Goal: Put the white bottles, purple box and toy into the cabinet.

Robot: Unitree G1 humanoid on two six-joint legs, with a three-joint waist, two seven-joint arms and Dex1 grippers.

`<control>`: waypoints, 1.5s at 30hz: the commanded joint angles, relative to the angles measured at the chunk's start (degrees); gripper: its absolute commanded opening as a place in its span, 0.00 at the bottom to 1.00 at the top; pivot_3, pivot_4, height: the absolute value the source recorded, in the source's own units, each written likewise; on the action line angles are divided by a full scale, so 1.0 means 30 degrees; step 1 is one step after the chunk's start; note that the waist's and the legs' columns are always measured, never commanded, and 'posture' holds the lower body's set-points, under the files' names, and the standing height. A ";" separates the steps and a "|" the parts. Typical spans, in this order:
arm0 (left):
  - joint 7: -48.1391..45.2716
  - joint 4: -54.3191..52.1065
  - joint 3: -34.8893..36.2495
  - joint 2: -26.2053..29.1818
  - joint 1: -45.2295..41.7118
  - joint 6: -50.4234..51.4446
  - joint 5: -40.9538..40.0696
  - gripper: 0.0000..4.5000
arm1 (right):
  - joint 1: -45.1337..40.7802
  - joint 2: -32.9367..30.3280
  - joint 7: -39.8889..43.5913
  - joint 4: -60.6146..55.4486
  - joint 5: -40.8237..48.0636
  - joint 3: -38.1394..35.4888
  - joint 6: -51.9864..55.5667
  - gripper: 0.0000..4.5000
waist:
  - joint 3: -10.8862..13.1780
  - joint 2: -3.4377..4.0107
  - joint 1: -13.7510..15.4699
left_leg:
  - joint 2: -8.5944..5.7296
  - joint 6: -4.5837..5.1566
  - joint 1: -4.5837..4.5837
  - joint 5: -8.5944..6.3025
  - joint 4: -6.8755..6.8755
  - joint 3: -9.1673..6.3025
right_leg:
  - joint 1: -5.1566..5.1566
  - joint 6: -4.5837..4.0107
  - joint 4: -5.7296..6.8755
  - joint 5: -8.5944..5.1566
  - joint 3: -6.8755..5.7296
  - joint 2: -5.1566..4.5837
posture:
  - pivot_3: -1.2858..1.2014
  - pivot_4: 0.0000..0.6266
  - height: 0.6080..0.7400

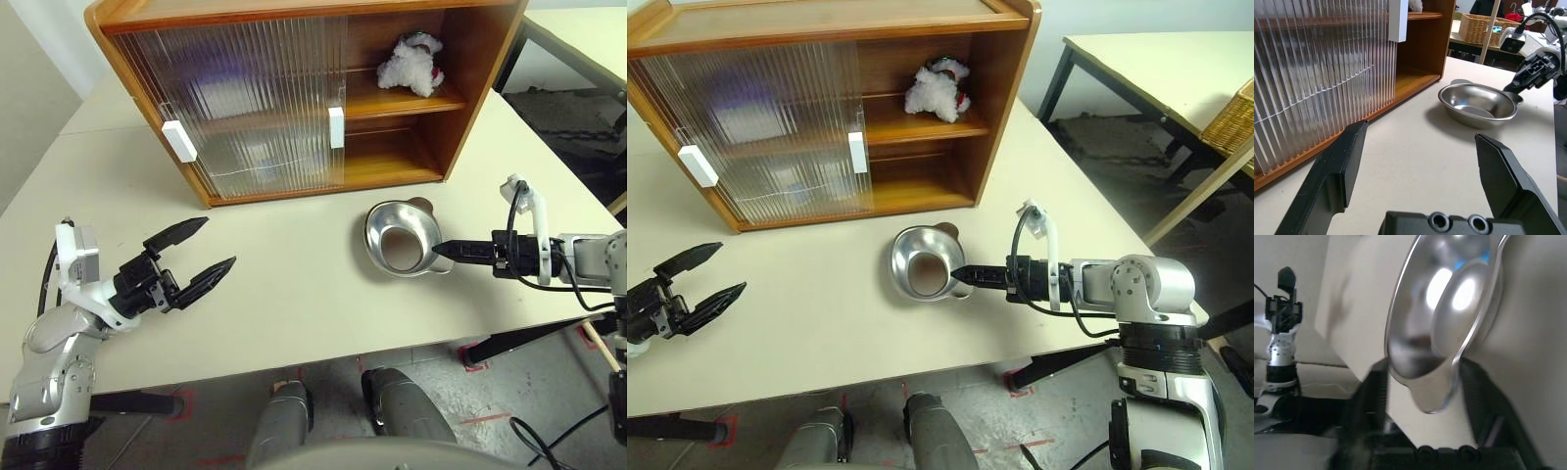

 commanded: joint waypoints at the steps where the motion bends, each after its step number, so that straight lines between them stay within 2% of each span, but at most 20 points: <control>1: 0.0034 -0.0180 -0.0104 0.0145 -0.0005 0.0099 0.0128 1.00 | -0.0525 0.0074 -0.0235 -0.0109 0.0623 -0.0586 0.0371 0.29 | 0.0000 0.0000 -0.0004 | 0.0000 0.0000 0.0000 0.0000 0.0000 -0.0001 | -0.0001 0.0000 0.0000 0.0000 0.0001 0.0000 | 0.46 0.18 1.00; 4: 0.0107 -0.0203 -0.0018 0.0160 -0.0010 0.0124 0.0101 1.00 | -0.0773 0.0045 -0.0303 0.0041 0.0848 -0.0816 0.0522 0.03 | 0.0001 0.0001 -0.0003 | 0.0001 0.0001 0.0002 0.0000 0.0001 -0.0001 | 0.0000 -0.0001 0.0003 0.0000 0.0000 0.0000 | 0.46 0.18 1.00; 5: 0.0127 -0.0218 0.0010 0.0163 -0.0003 0.0129 0.0085 1.00 | -0.0823 0.0021 -0.0351 0.0056 0.0909 -0.0857 0.0587 0.01 | 0.0000 0.0000 0.0000 | 0.0000 0.0001 0.0003 0.0000 0.0001 -0.0001 | 0.0001 -0.0001 0.0003 0.0001 0.0000 0.0000 | 0.46 0.18 1.00; 12: 0.0326 -0.0311 0.0088 0.0129 0.0038 0.0062 0.0080 1.00 | -0.0950 0.0208 -0.0968 -0.0815 0.1238 -0.0729 0.1422 0.01 | 0.0001 0.0000 0.0003 | 0.0003 0.0003 0.0000 -0.0008 -0.0001 -0.0004 | 0.0000 -0.0011 0.0002 -0.0009 -0.0001 0.0001 | 0.46 0.18 1.00; 18: 0.0319 -0.0321 0.0091 0.0108 0.0139 -0.0005 0.0067 1.00 | -0.1055 -0.0809 -0.1248 -0.0713 0.0864 -0.0876 0.1055 0.01 | 0.0003 0.0003 0.0003 | 0.0000 0.0005 -0.0001 -0.0012 0.0000 -0.0003 | -0.0002 -0.0011 0.0002 -0.0011 0.0001 0.0000 | 0.46 0.18 1.00; 21: 0.0244 -0.0224 0.0126 0.0115 0.0178 -0.0072 0.0074 1.00 | -0.0915 -0.1533 -0.1034 -0.0325 0.0820 -0.1224 0.0437 0.20 | 0.0002 0.0002 0.0026 | -0.0001 0.0003 -0.0005 -0.0016 0.0000 -0.0005 | -0.0001 -0.0006 0.0001 -0.0015 0.0003 -0.0003 | 0.46 0.18 1.00; 31: 0.0030 0.0019 0.0023 0.0176 -0.0036 -0.0017 0.0105 1.00 | 0.0723 -0.2506 -0.1168 0.0133 0.0286 -0.0571 -0.0168 0.99 | 0.0004 0.0001 0.0016 | 0.0004 0.0001 -0.0005 -0.0040 -0.0005 -0.0005 | -0.0003 0.0000 0.0000 -0.0053 0.0000 0.0001 | 0.45 0.18 1.00; 37: -0.0049 -0.0032 0.0147 0.0318 0.0037 0.0086 0.0053 1.00 | 0.0985 -0.1522 -0.1515 -0.0059 0.0711 -0.0898 -0.0070 0.99 | 0.0010 -0.0001 -0.0038 | 0.0002 0.0010 -0.0004 -0.0055 -0.0004 0.0003 | -0.0004 0.0012 0.0001 -0.0068 0.0007 0.0001 | 0.45 0.18 1.00; 45: 0.0109 -0.0268 0.0229 0.0403 0.0186 0.0204 -0.0003 1.00 | 0.0447 0.0450 -0.2263 0.0586 0.0158 -0.0597 -0.1721 0.99 | 0.0021 -0.0001 -0.0043 | 0.0013 0.0011 -0.0001 -0.0056 -0.0004 -0.0004 | -0.0004 0.0011 0.0003 -0.0069 0.0007 0.0010 | 0.46 0.19 1.00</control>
